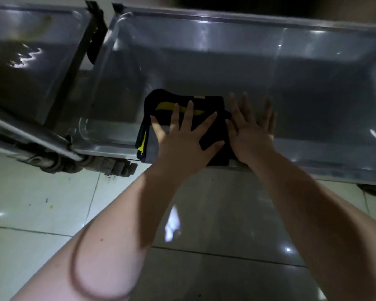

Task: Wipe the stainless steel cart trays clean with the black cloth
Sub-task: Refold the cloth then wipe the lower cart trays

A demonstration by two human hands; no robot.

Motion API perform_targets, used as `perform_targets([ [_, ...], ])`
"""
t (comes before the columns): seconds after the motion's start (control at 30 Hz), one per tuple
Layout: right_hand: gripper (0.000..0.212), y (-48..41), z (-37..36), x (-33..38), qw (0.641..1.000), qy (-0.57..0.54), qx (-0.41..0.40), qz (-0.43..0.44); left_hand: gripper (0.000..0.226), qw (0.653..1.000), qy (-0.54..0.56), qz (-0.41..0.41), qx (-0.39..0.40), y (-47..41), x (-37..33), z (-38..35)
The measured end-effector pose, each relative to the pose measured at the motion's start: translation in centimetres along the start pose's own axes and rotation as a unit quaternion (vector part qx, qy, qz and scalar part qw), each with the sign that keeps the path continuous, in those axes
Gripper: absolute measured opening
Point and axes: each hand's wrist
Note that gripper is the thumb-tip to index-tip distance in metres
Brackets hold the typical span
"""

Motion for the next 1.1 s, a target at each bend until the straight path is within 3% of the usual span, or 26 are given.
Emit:
perform_targets([
  [0.17,0.060,-0.4,-0.9,0.2,1.000,0.008,0.008,0.001,0.072,0.995,0.022,0.093,0.027,3.0,7.6,1.2],
  [0.43,0.067,-0.1,-0.6,0.4,1.000,0.030,0.005,0.004,0.074,0.998,-0.006,0.059,0.027,-3.8,10.9,1.7],
  [0.67,0.065,-0.6,-0.6,0.5,1.000,0.017,0.009,-0.002,0.077,0.995,0.000,0.101,0.023,-11.3,11.5,2.6],
  [0.97,0.066,-0.9,-0.6,0.6,1.000,0.018,0.023,-0.005,0.076,1.000,-0.013,-0.008,0.026,-0.8,6.2,0.5],
  [1.1,0.066,-0.8,-0.5,0.3,1.000,0.005,0.023,-0.003,0.079,0.999,0.006,-0.006,0.051,0.3,7.6,1.0],
])
Point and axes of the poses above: each hand's wrist, its own y-axis away from the middle knuckle, its own z-axis out of the back of the hand, x = y × z, and after that the axes turned 9 degrees about -z, right-handed
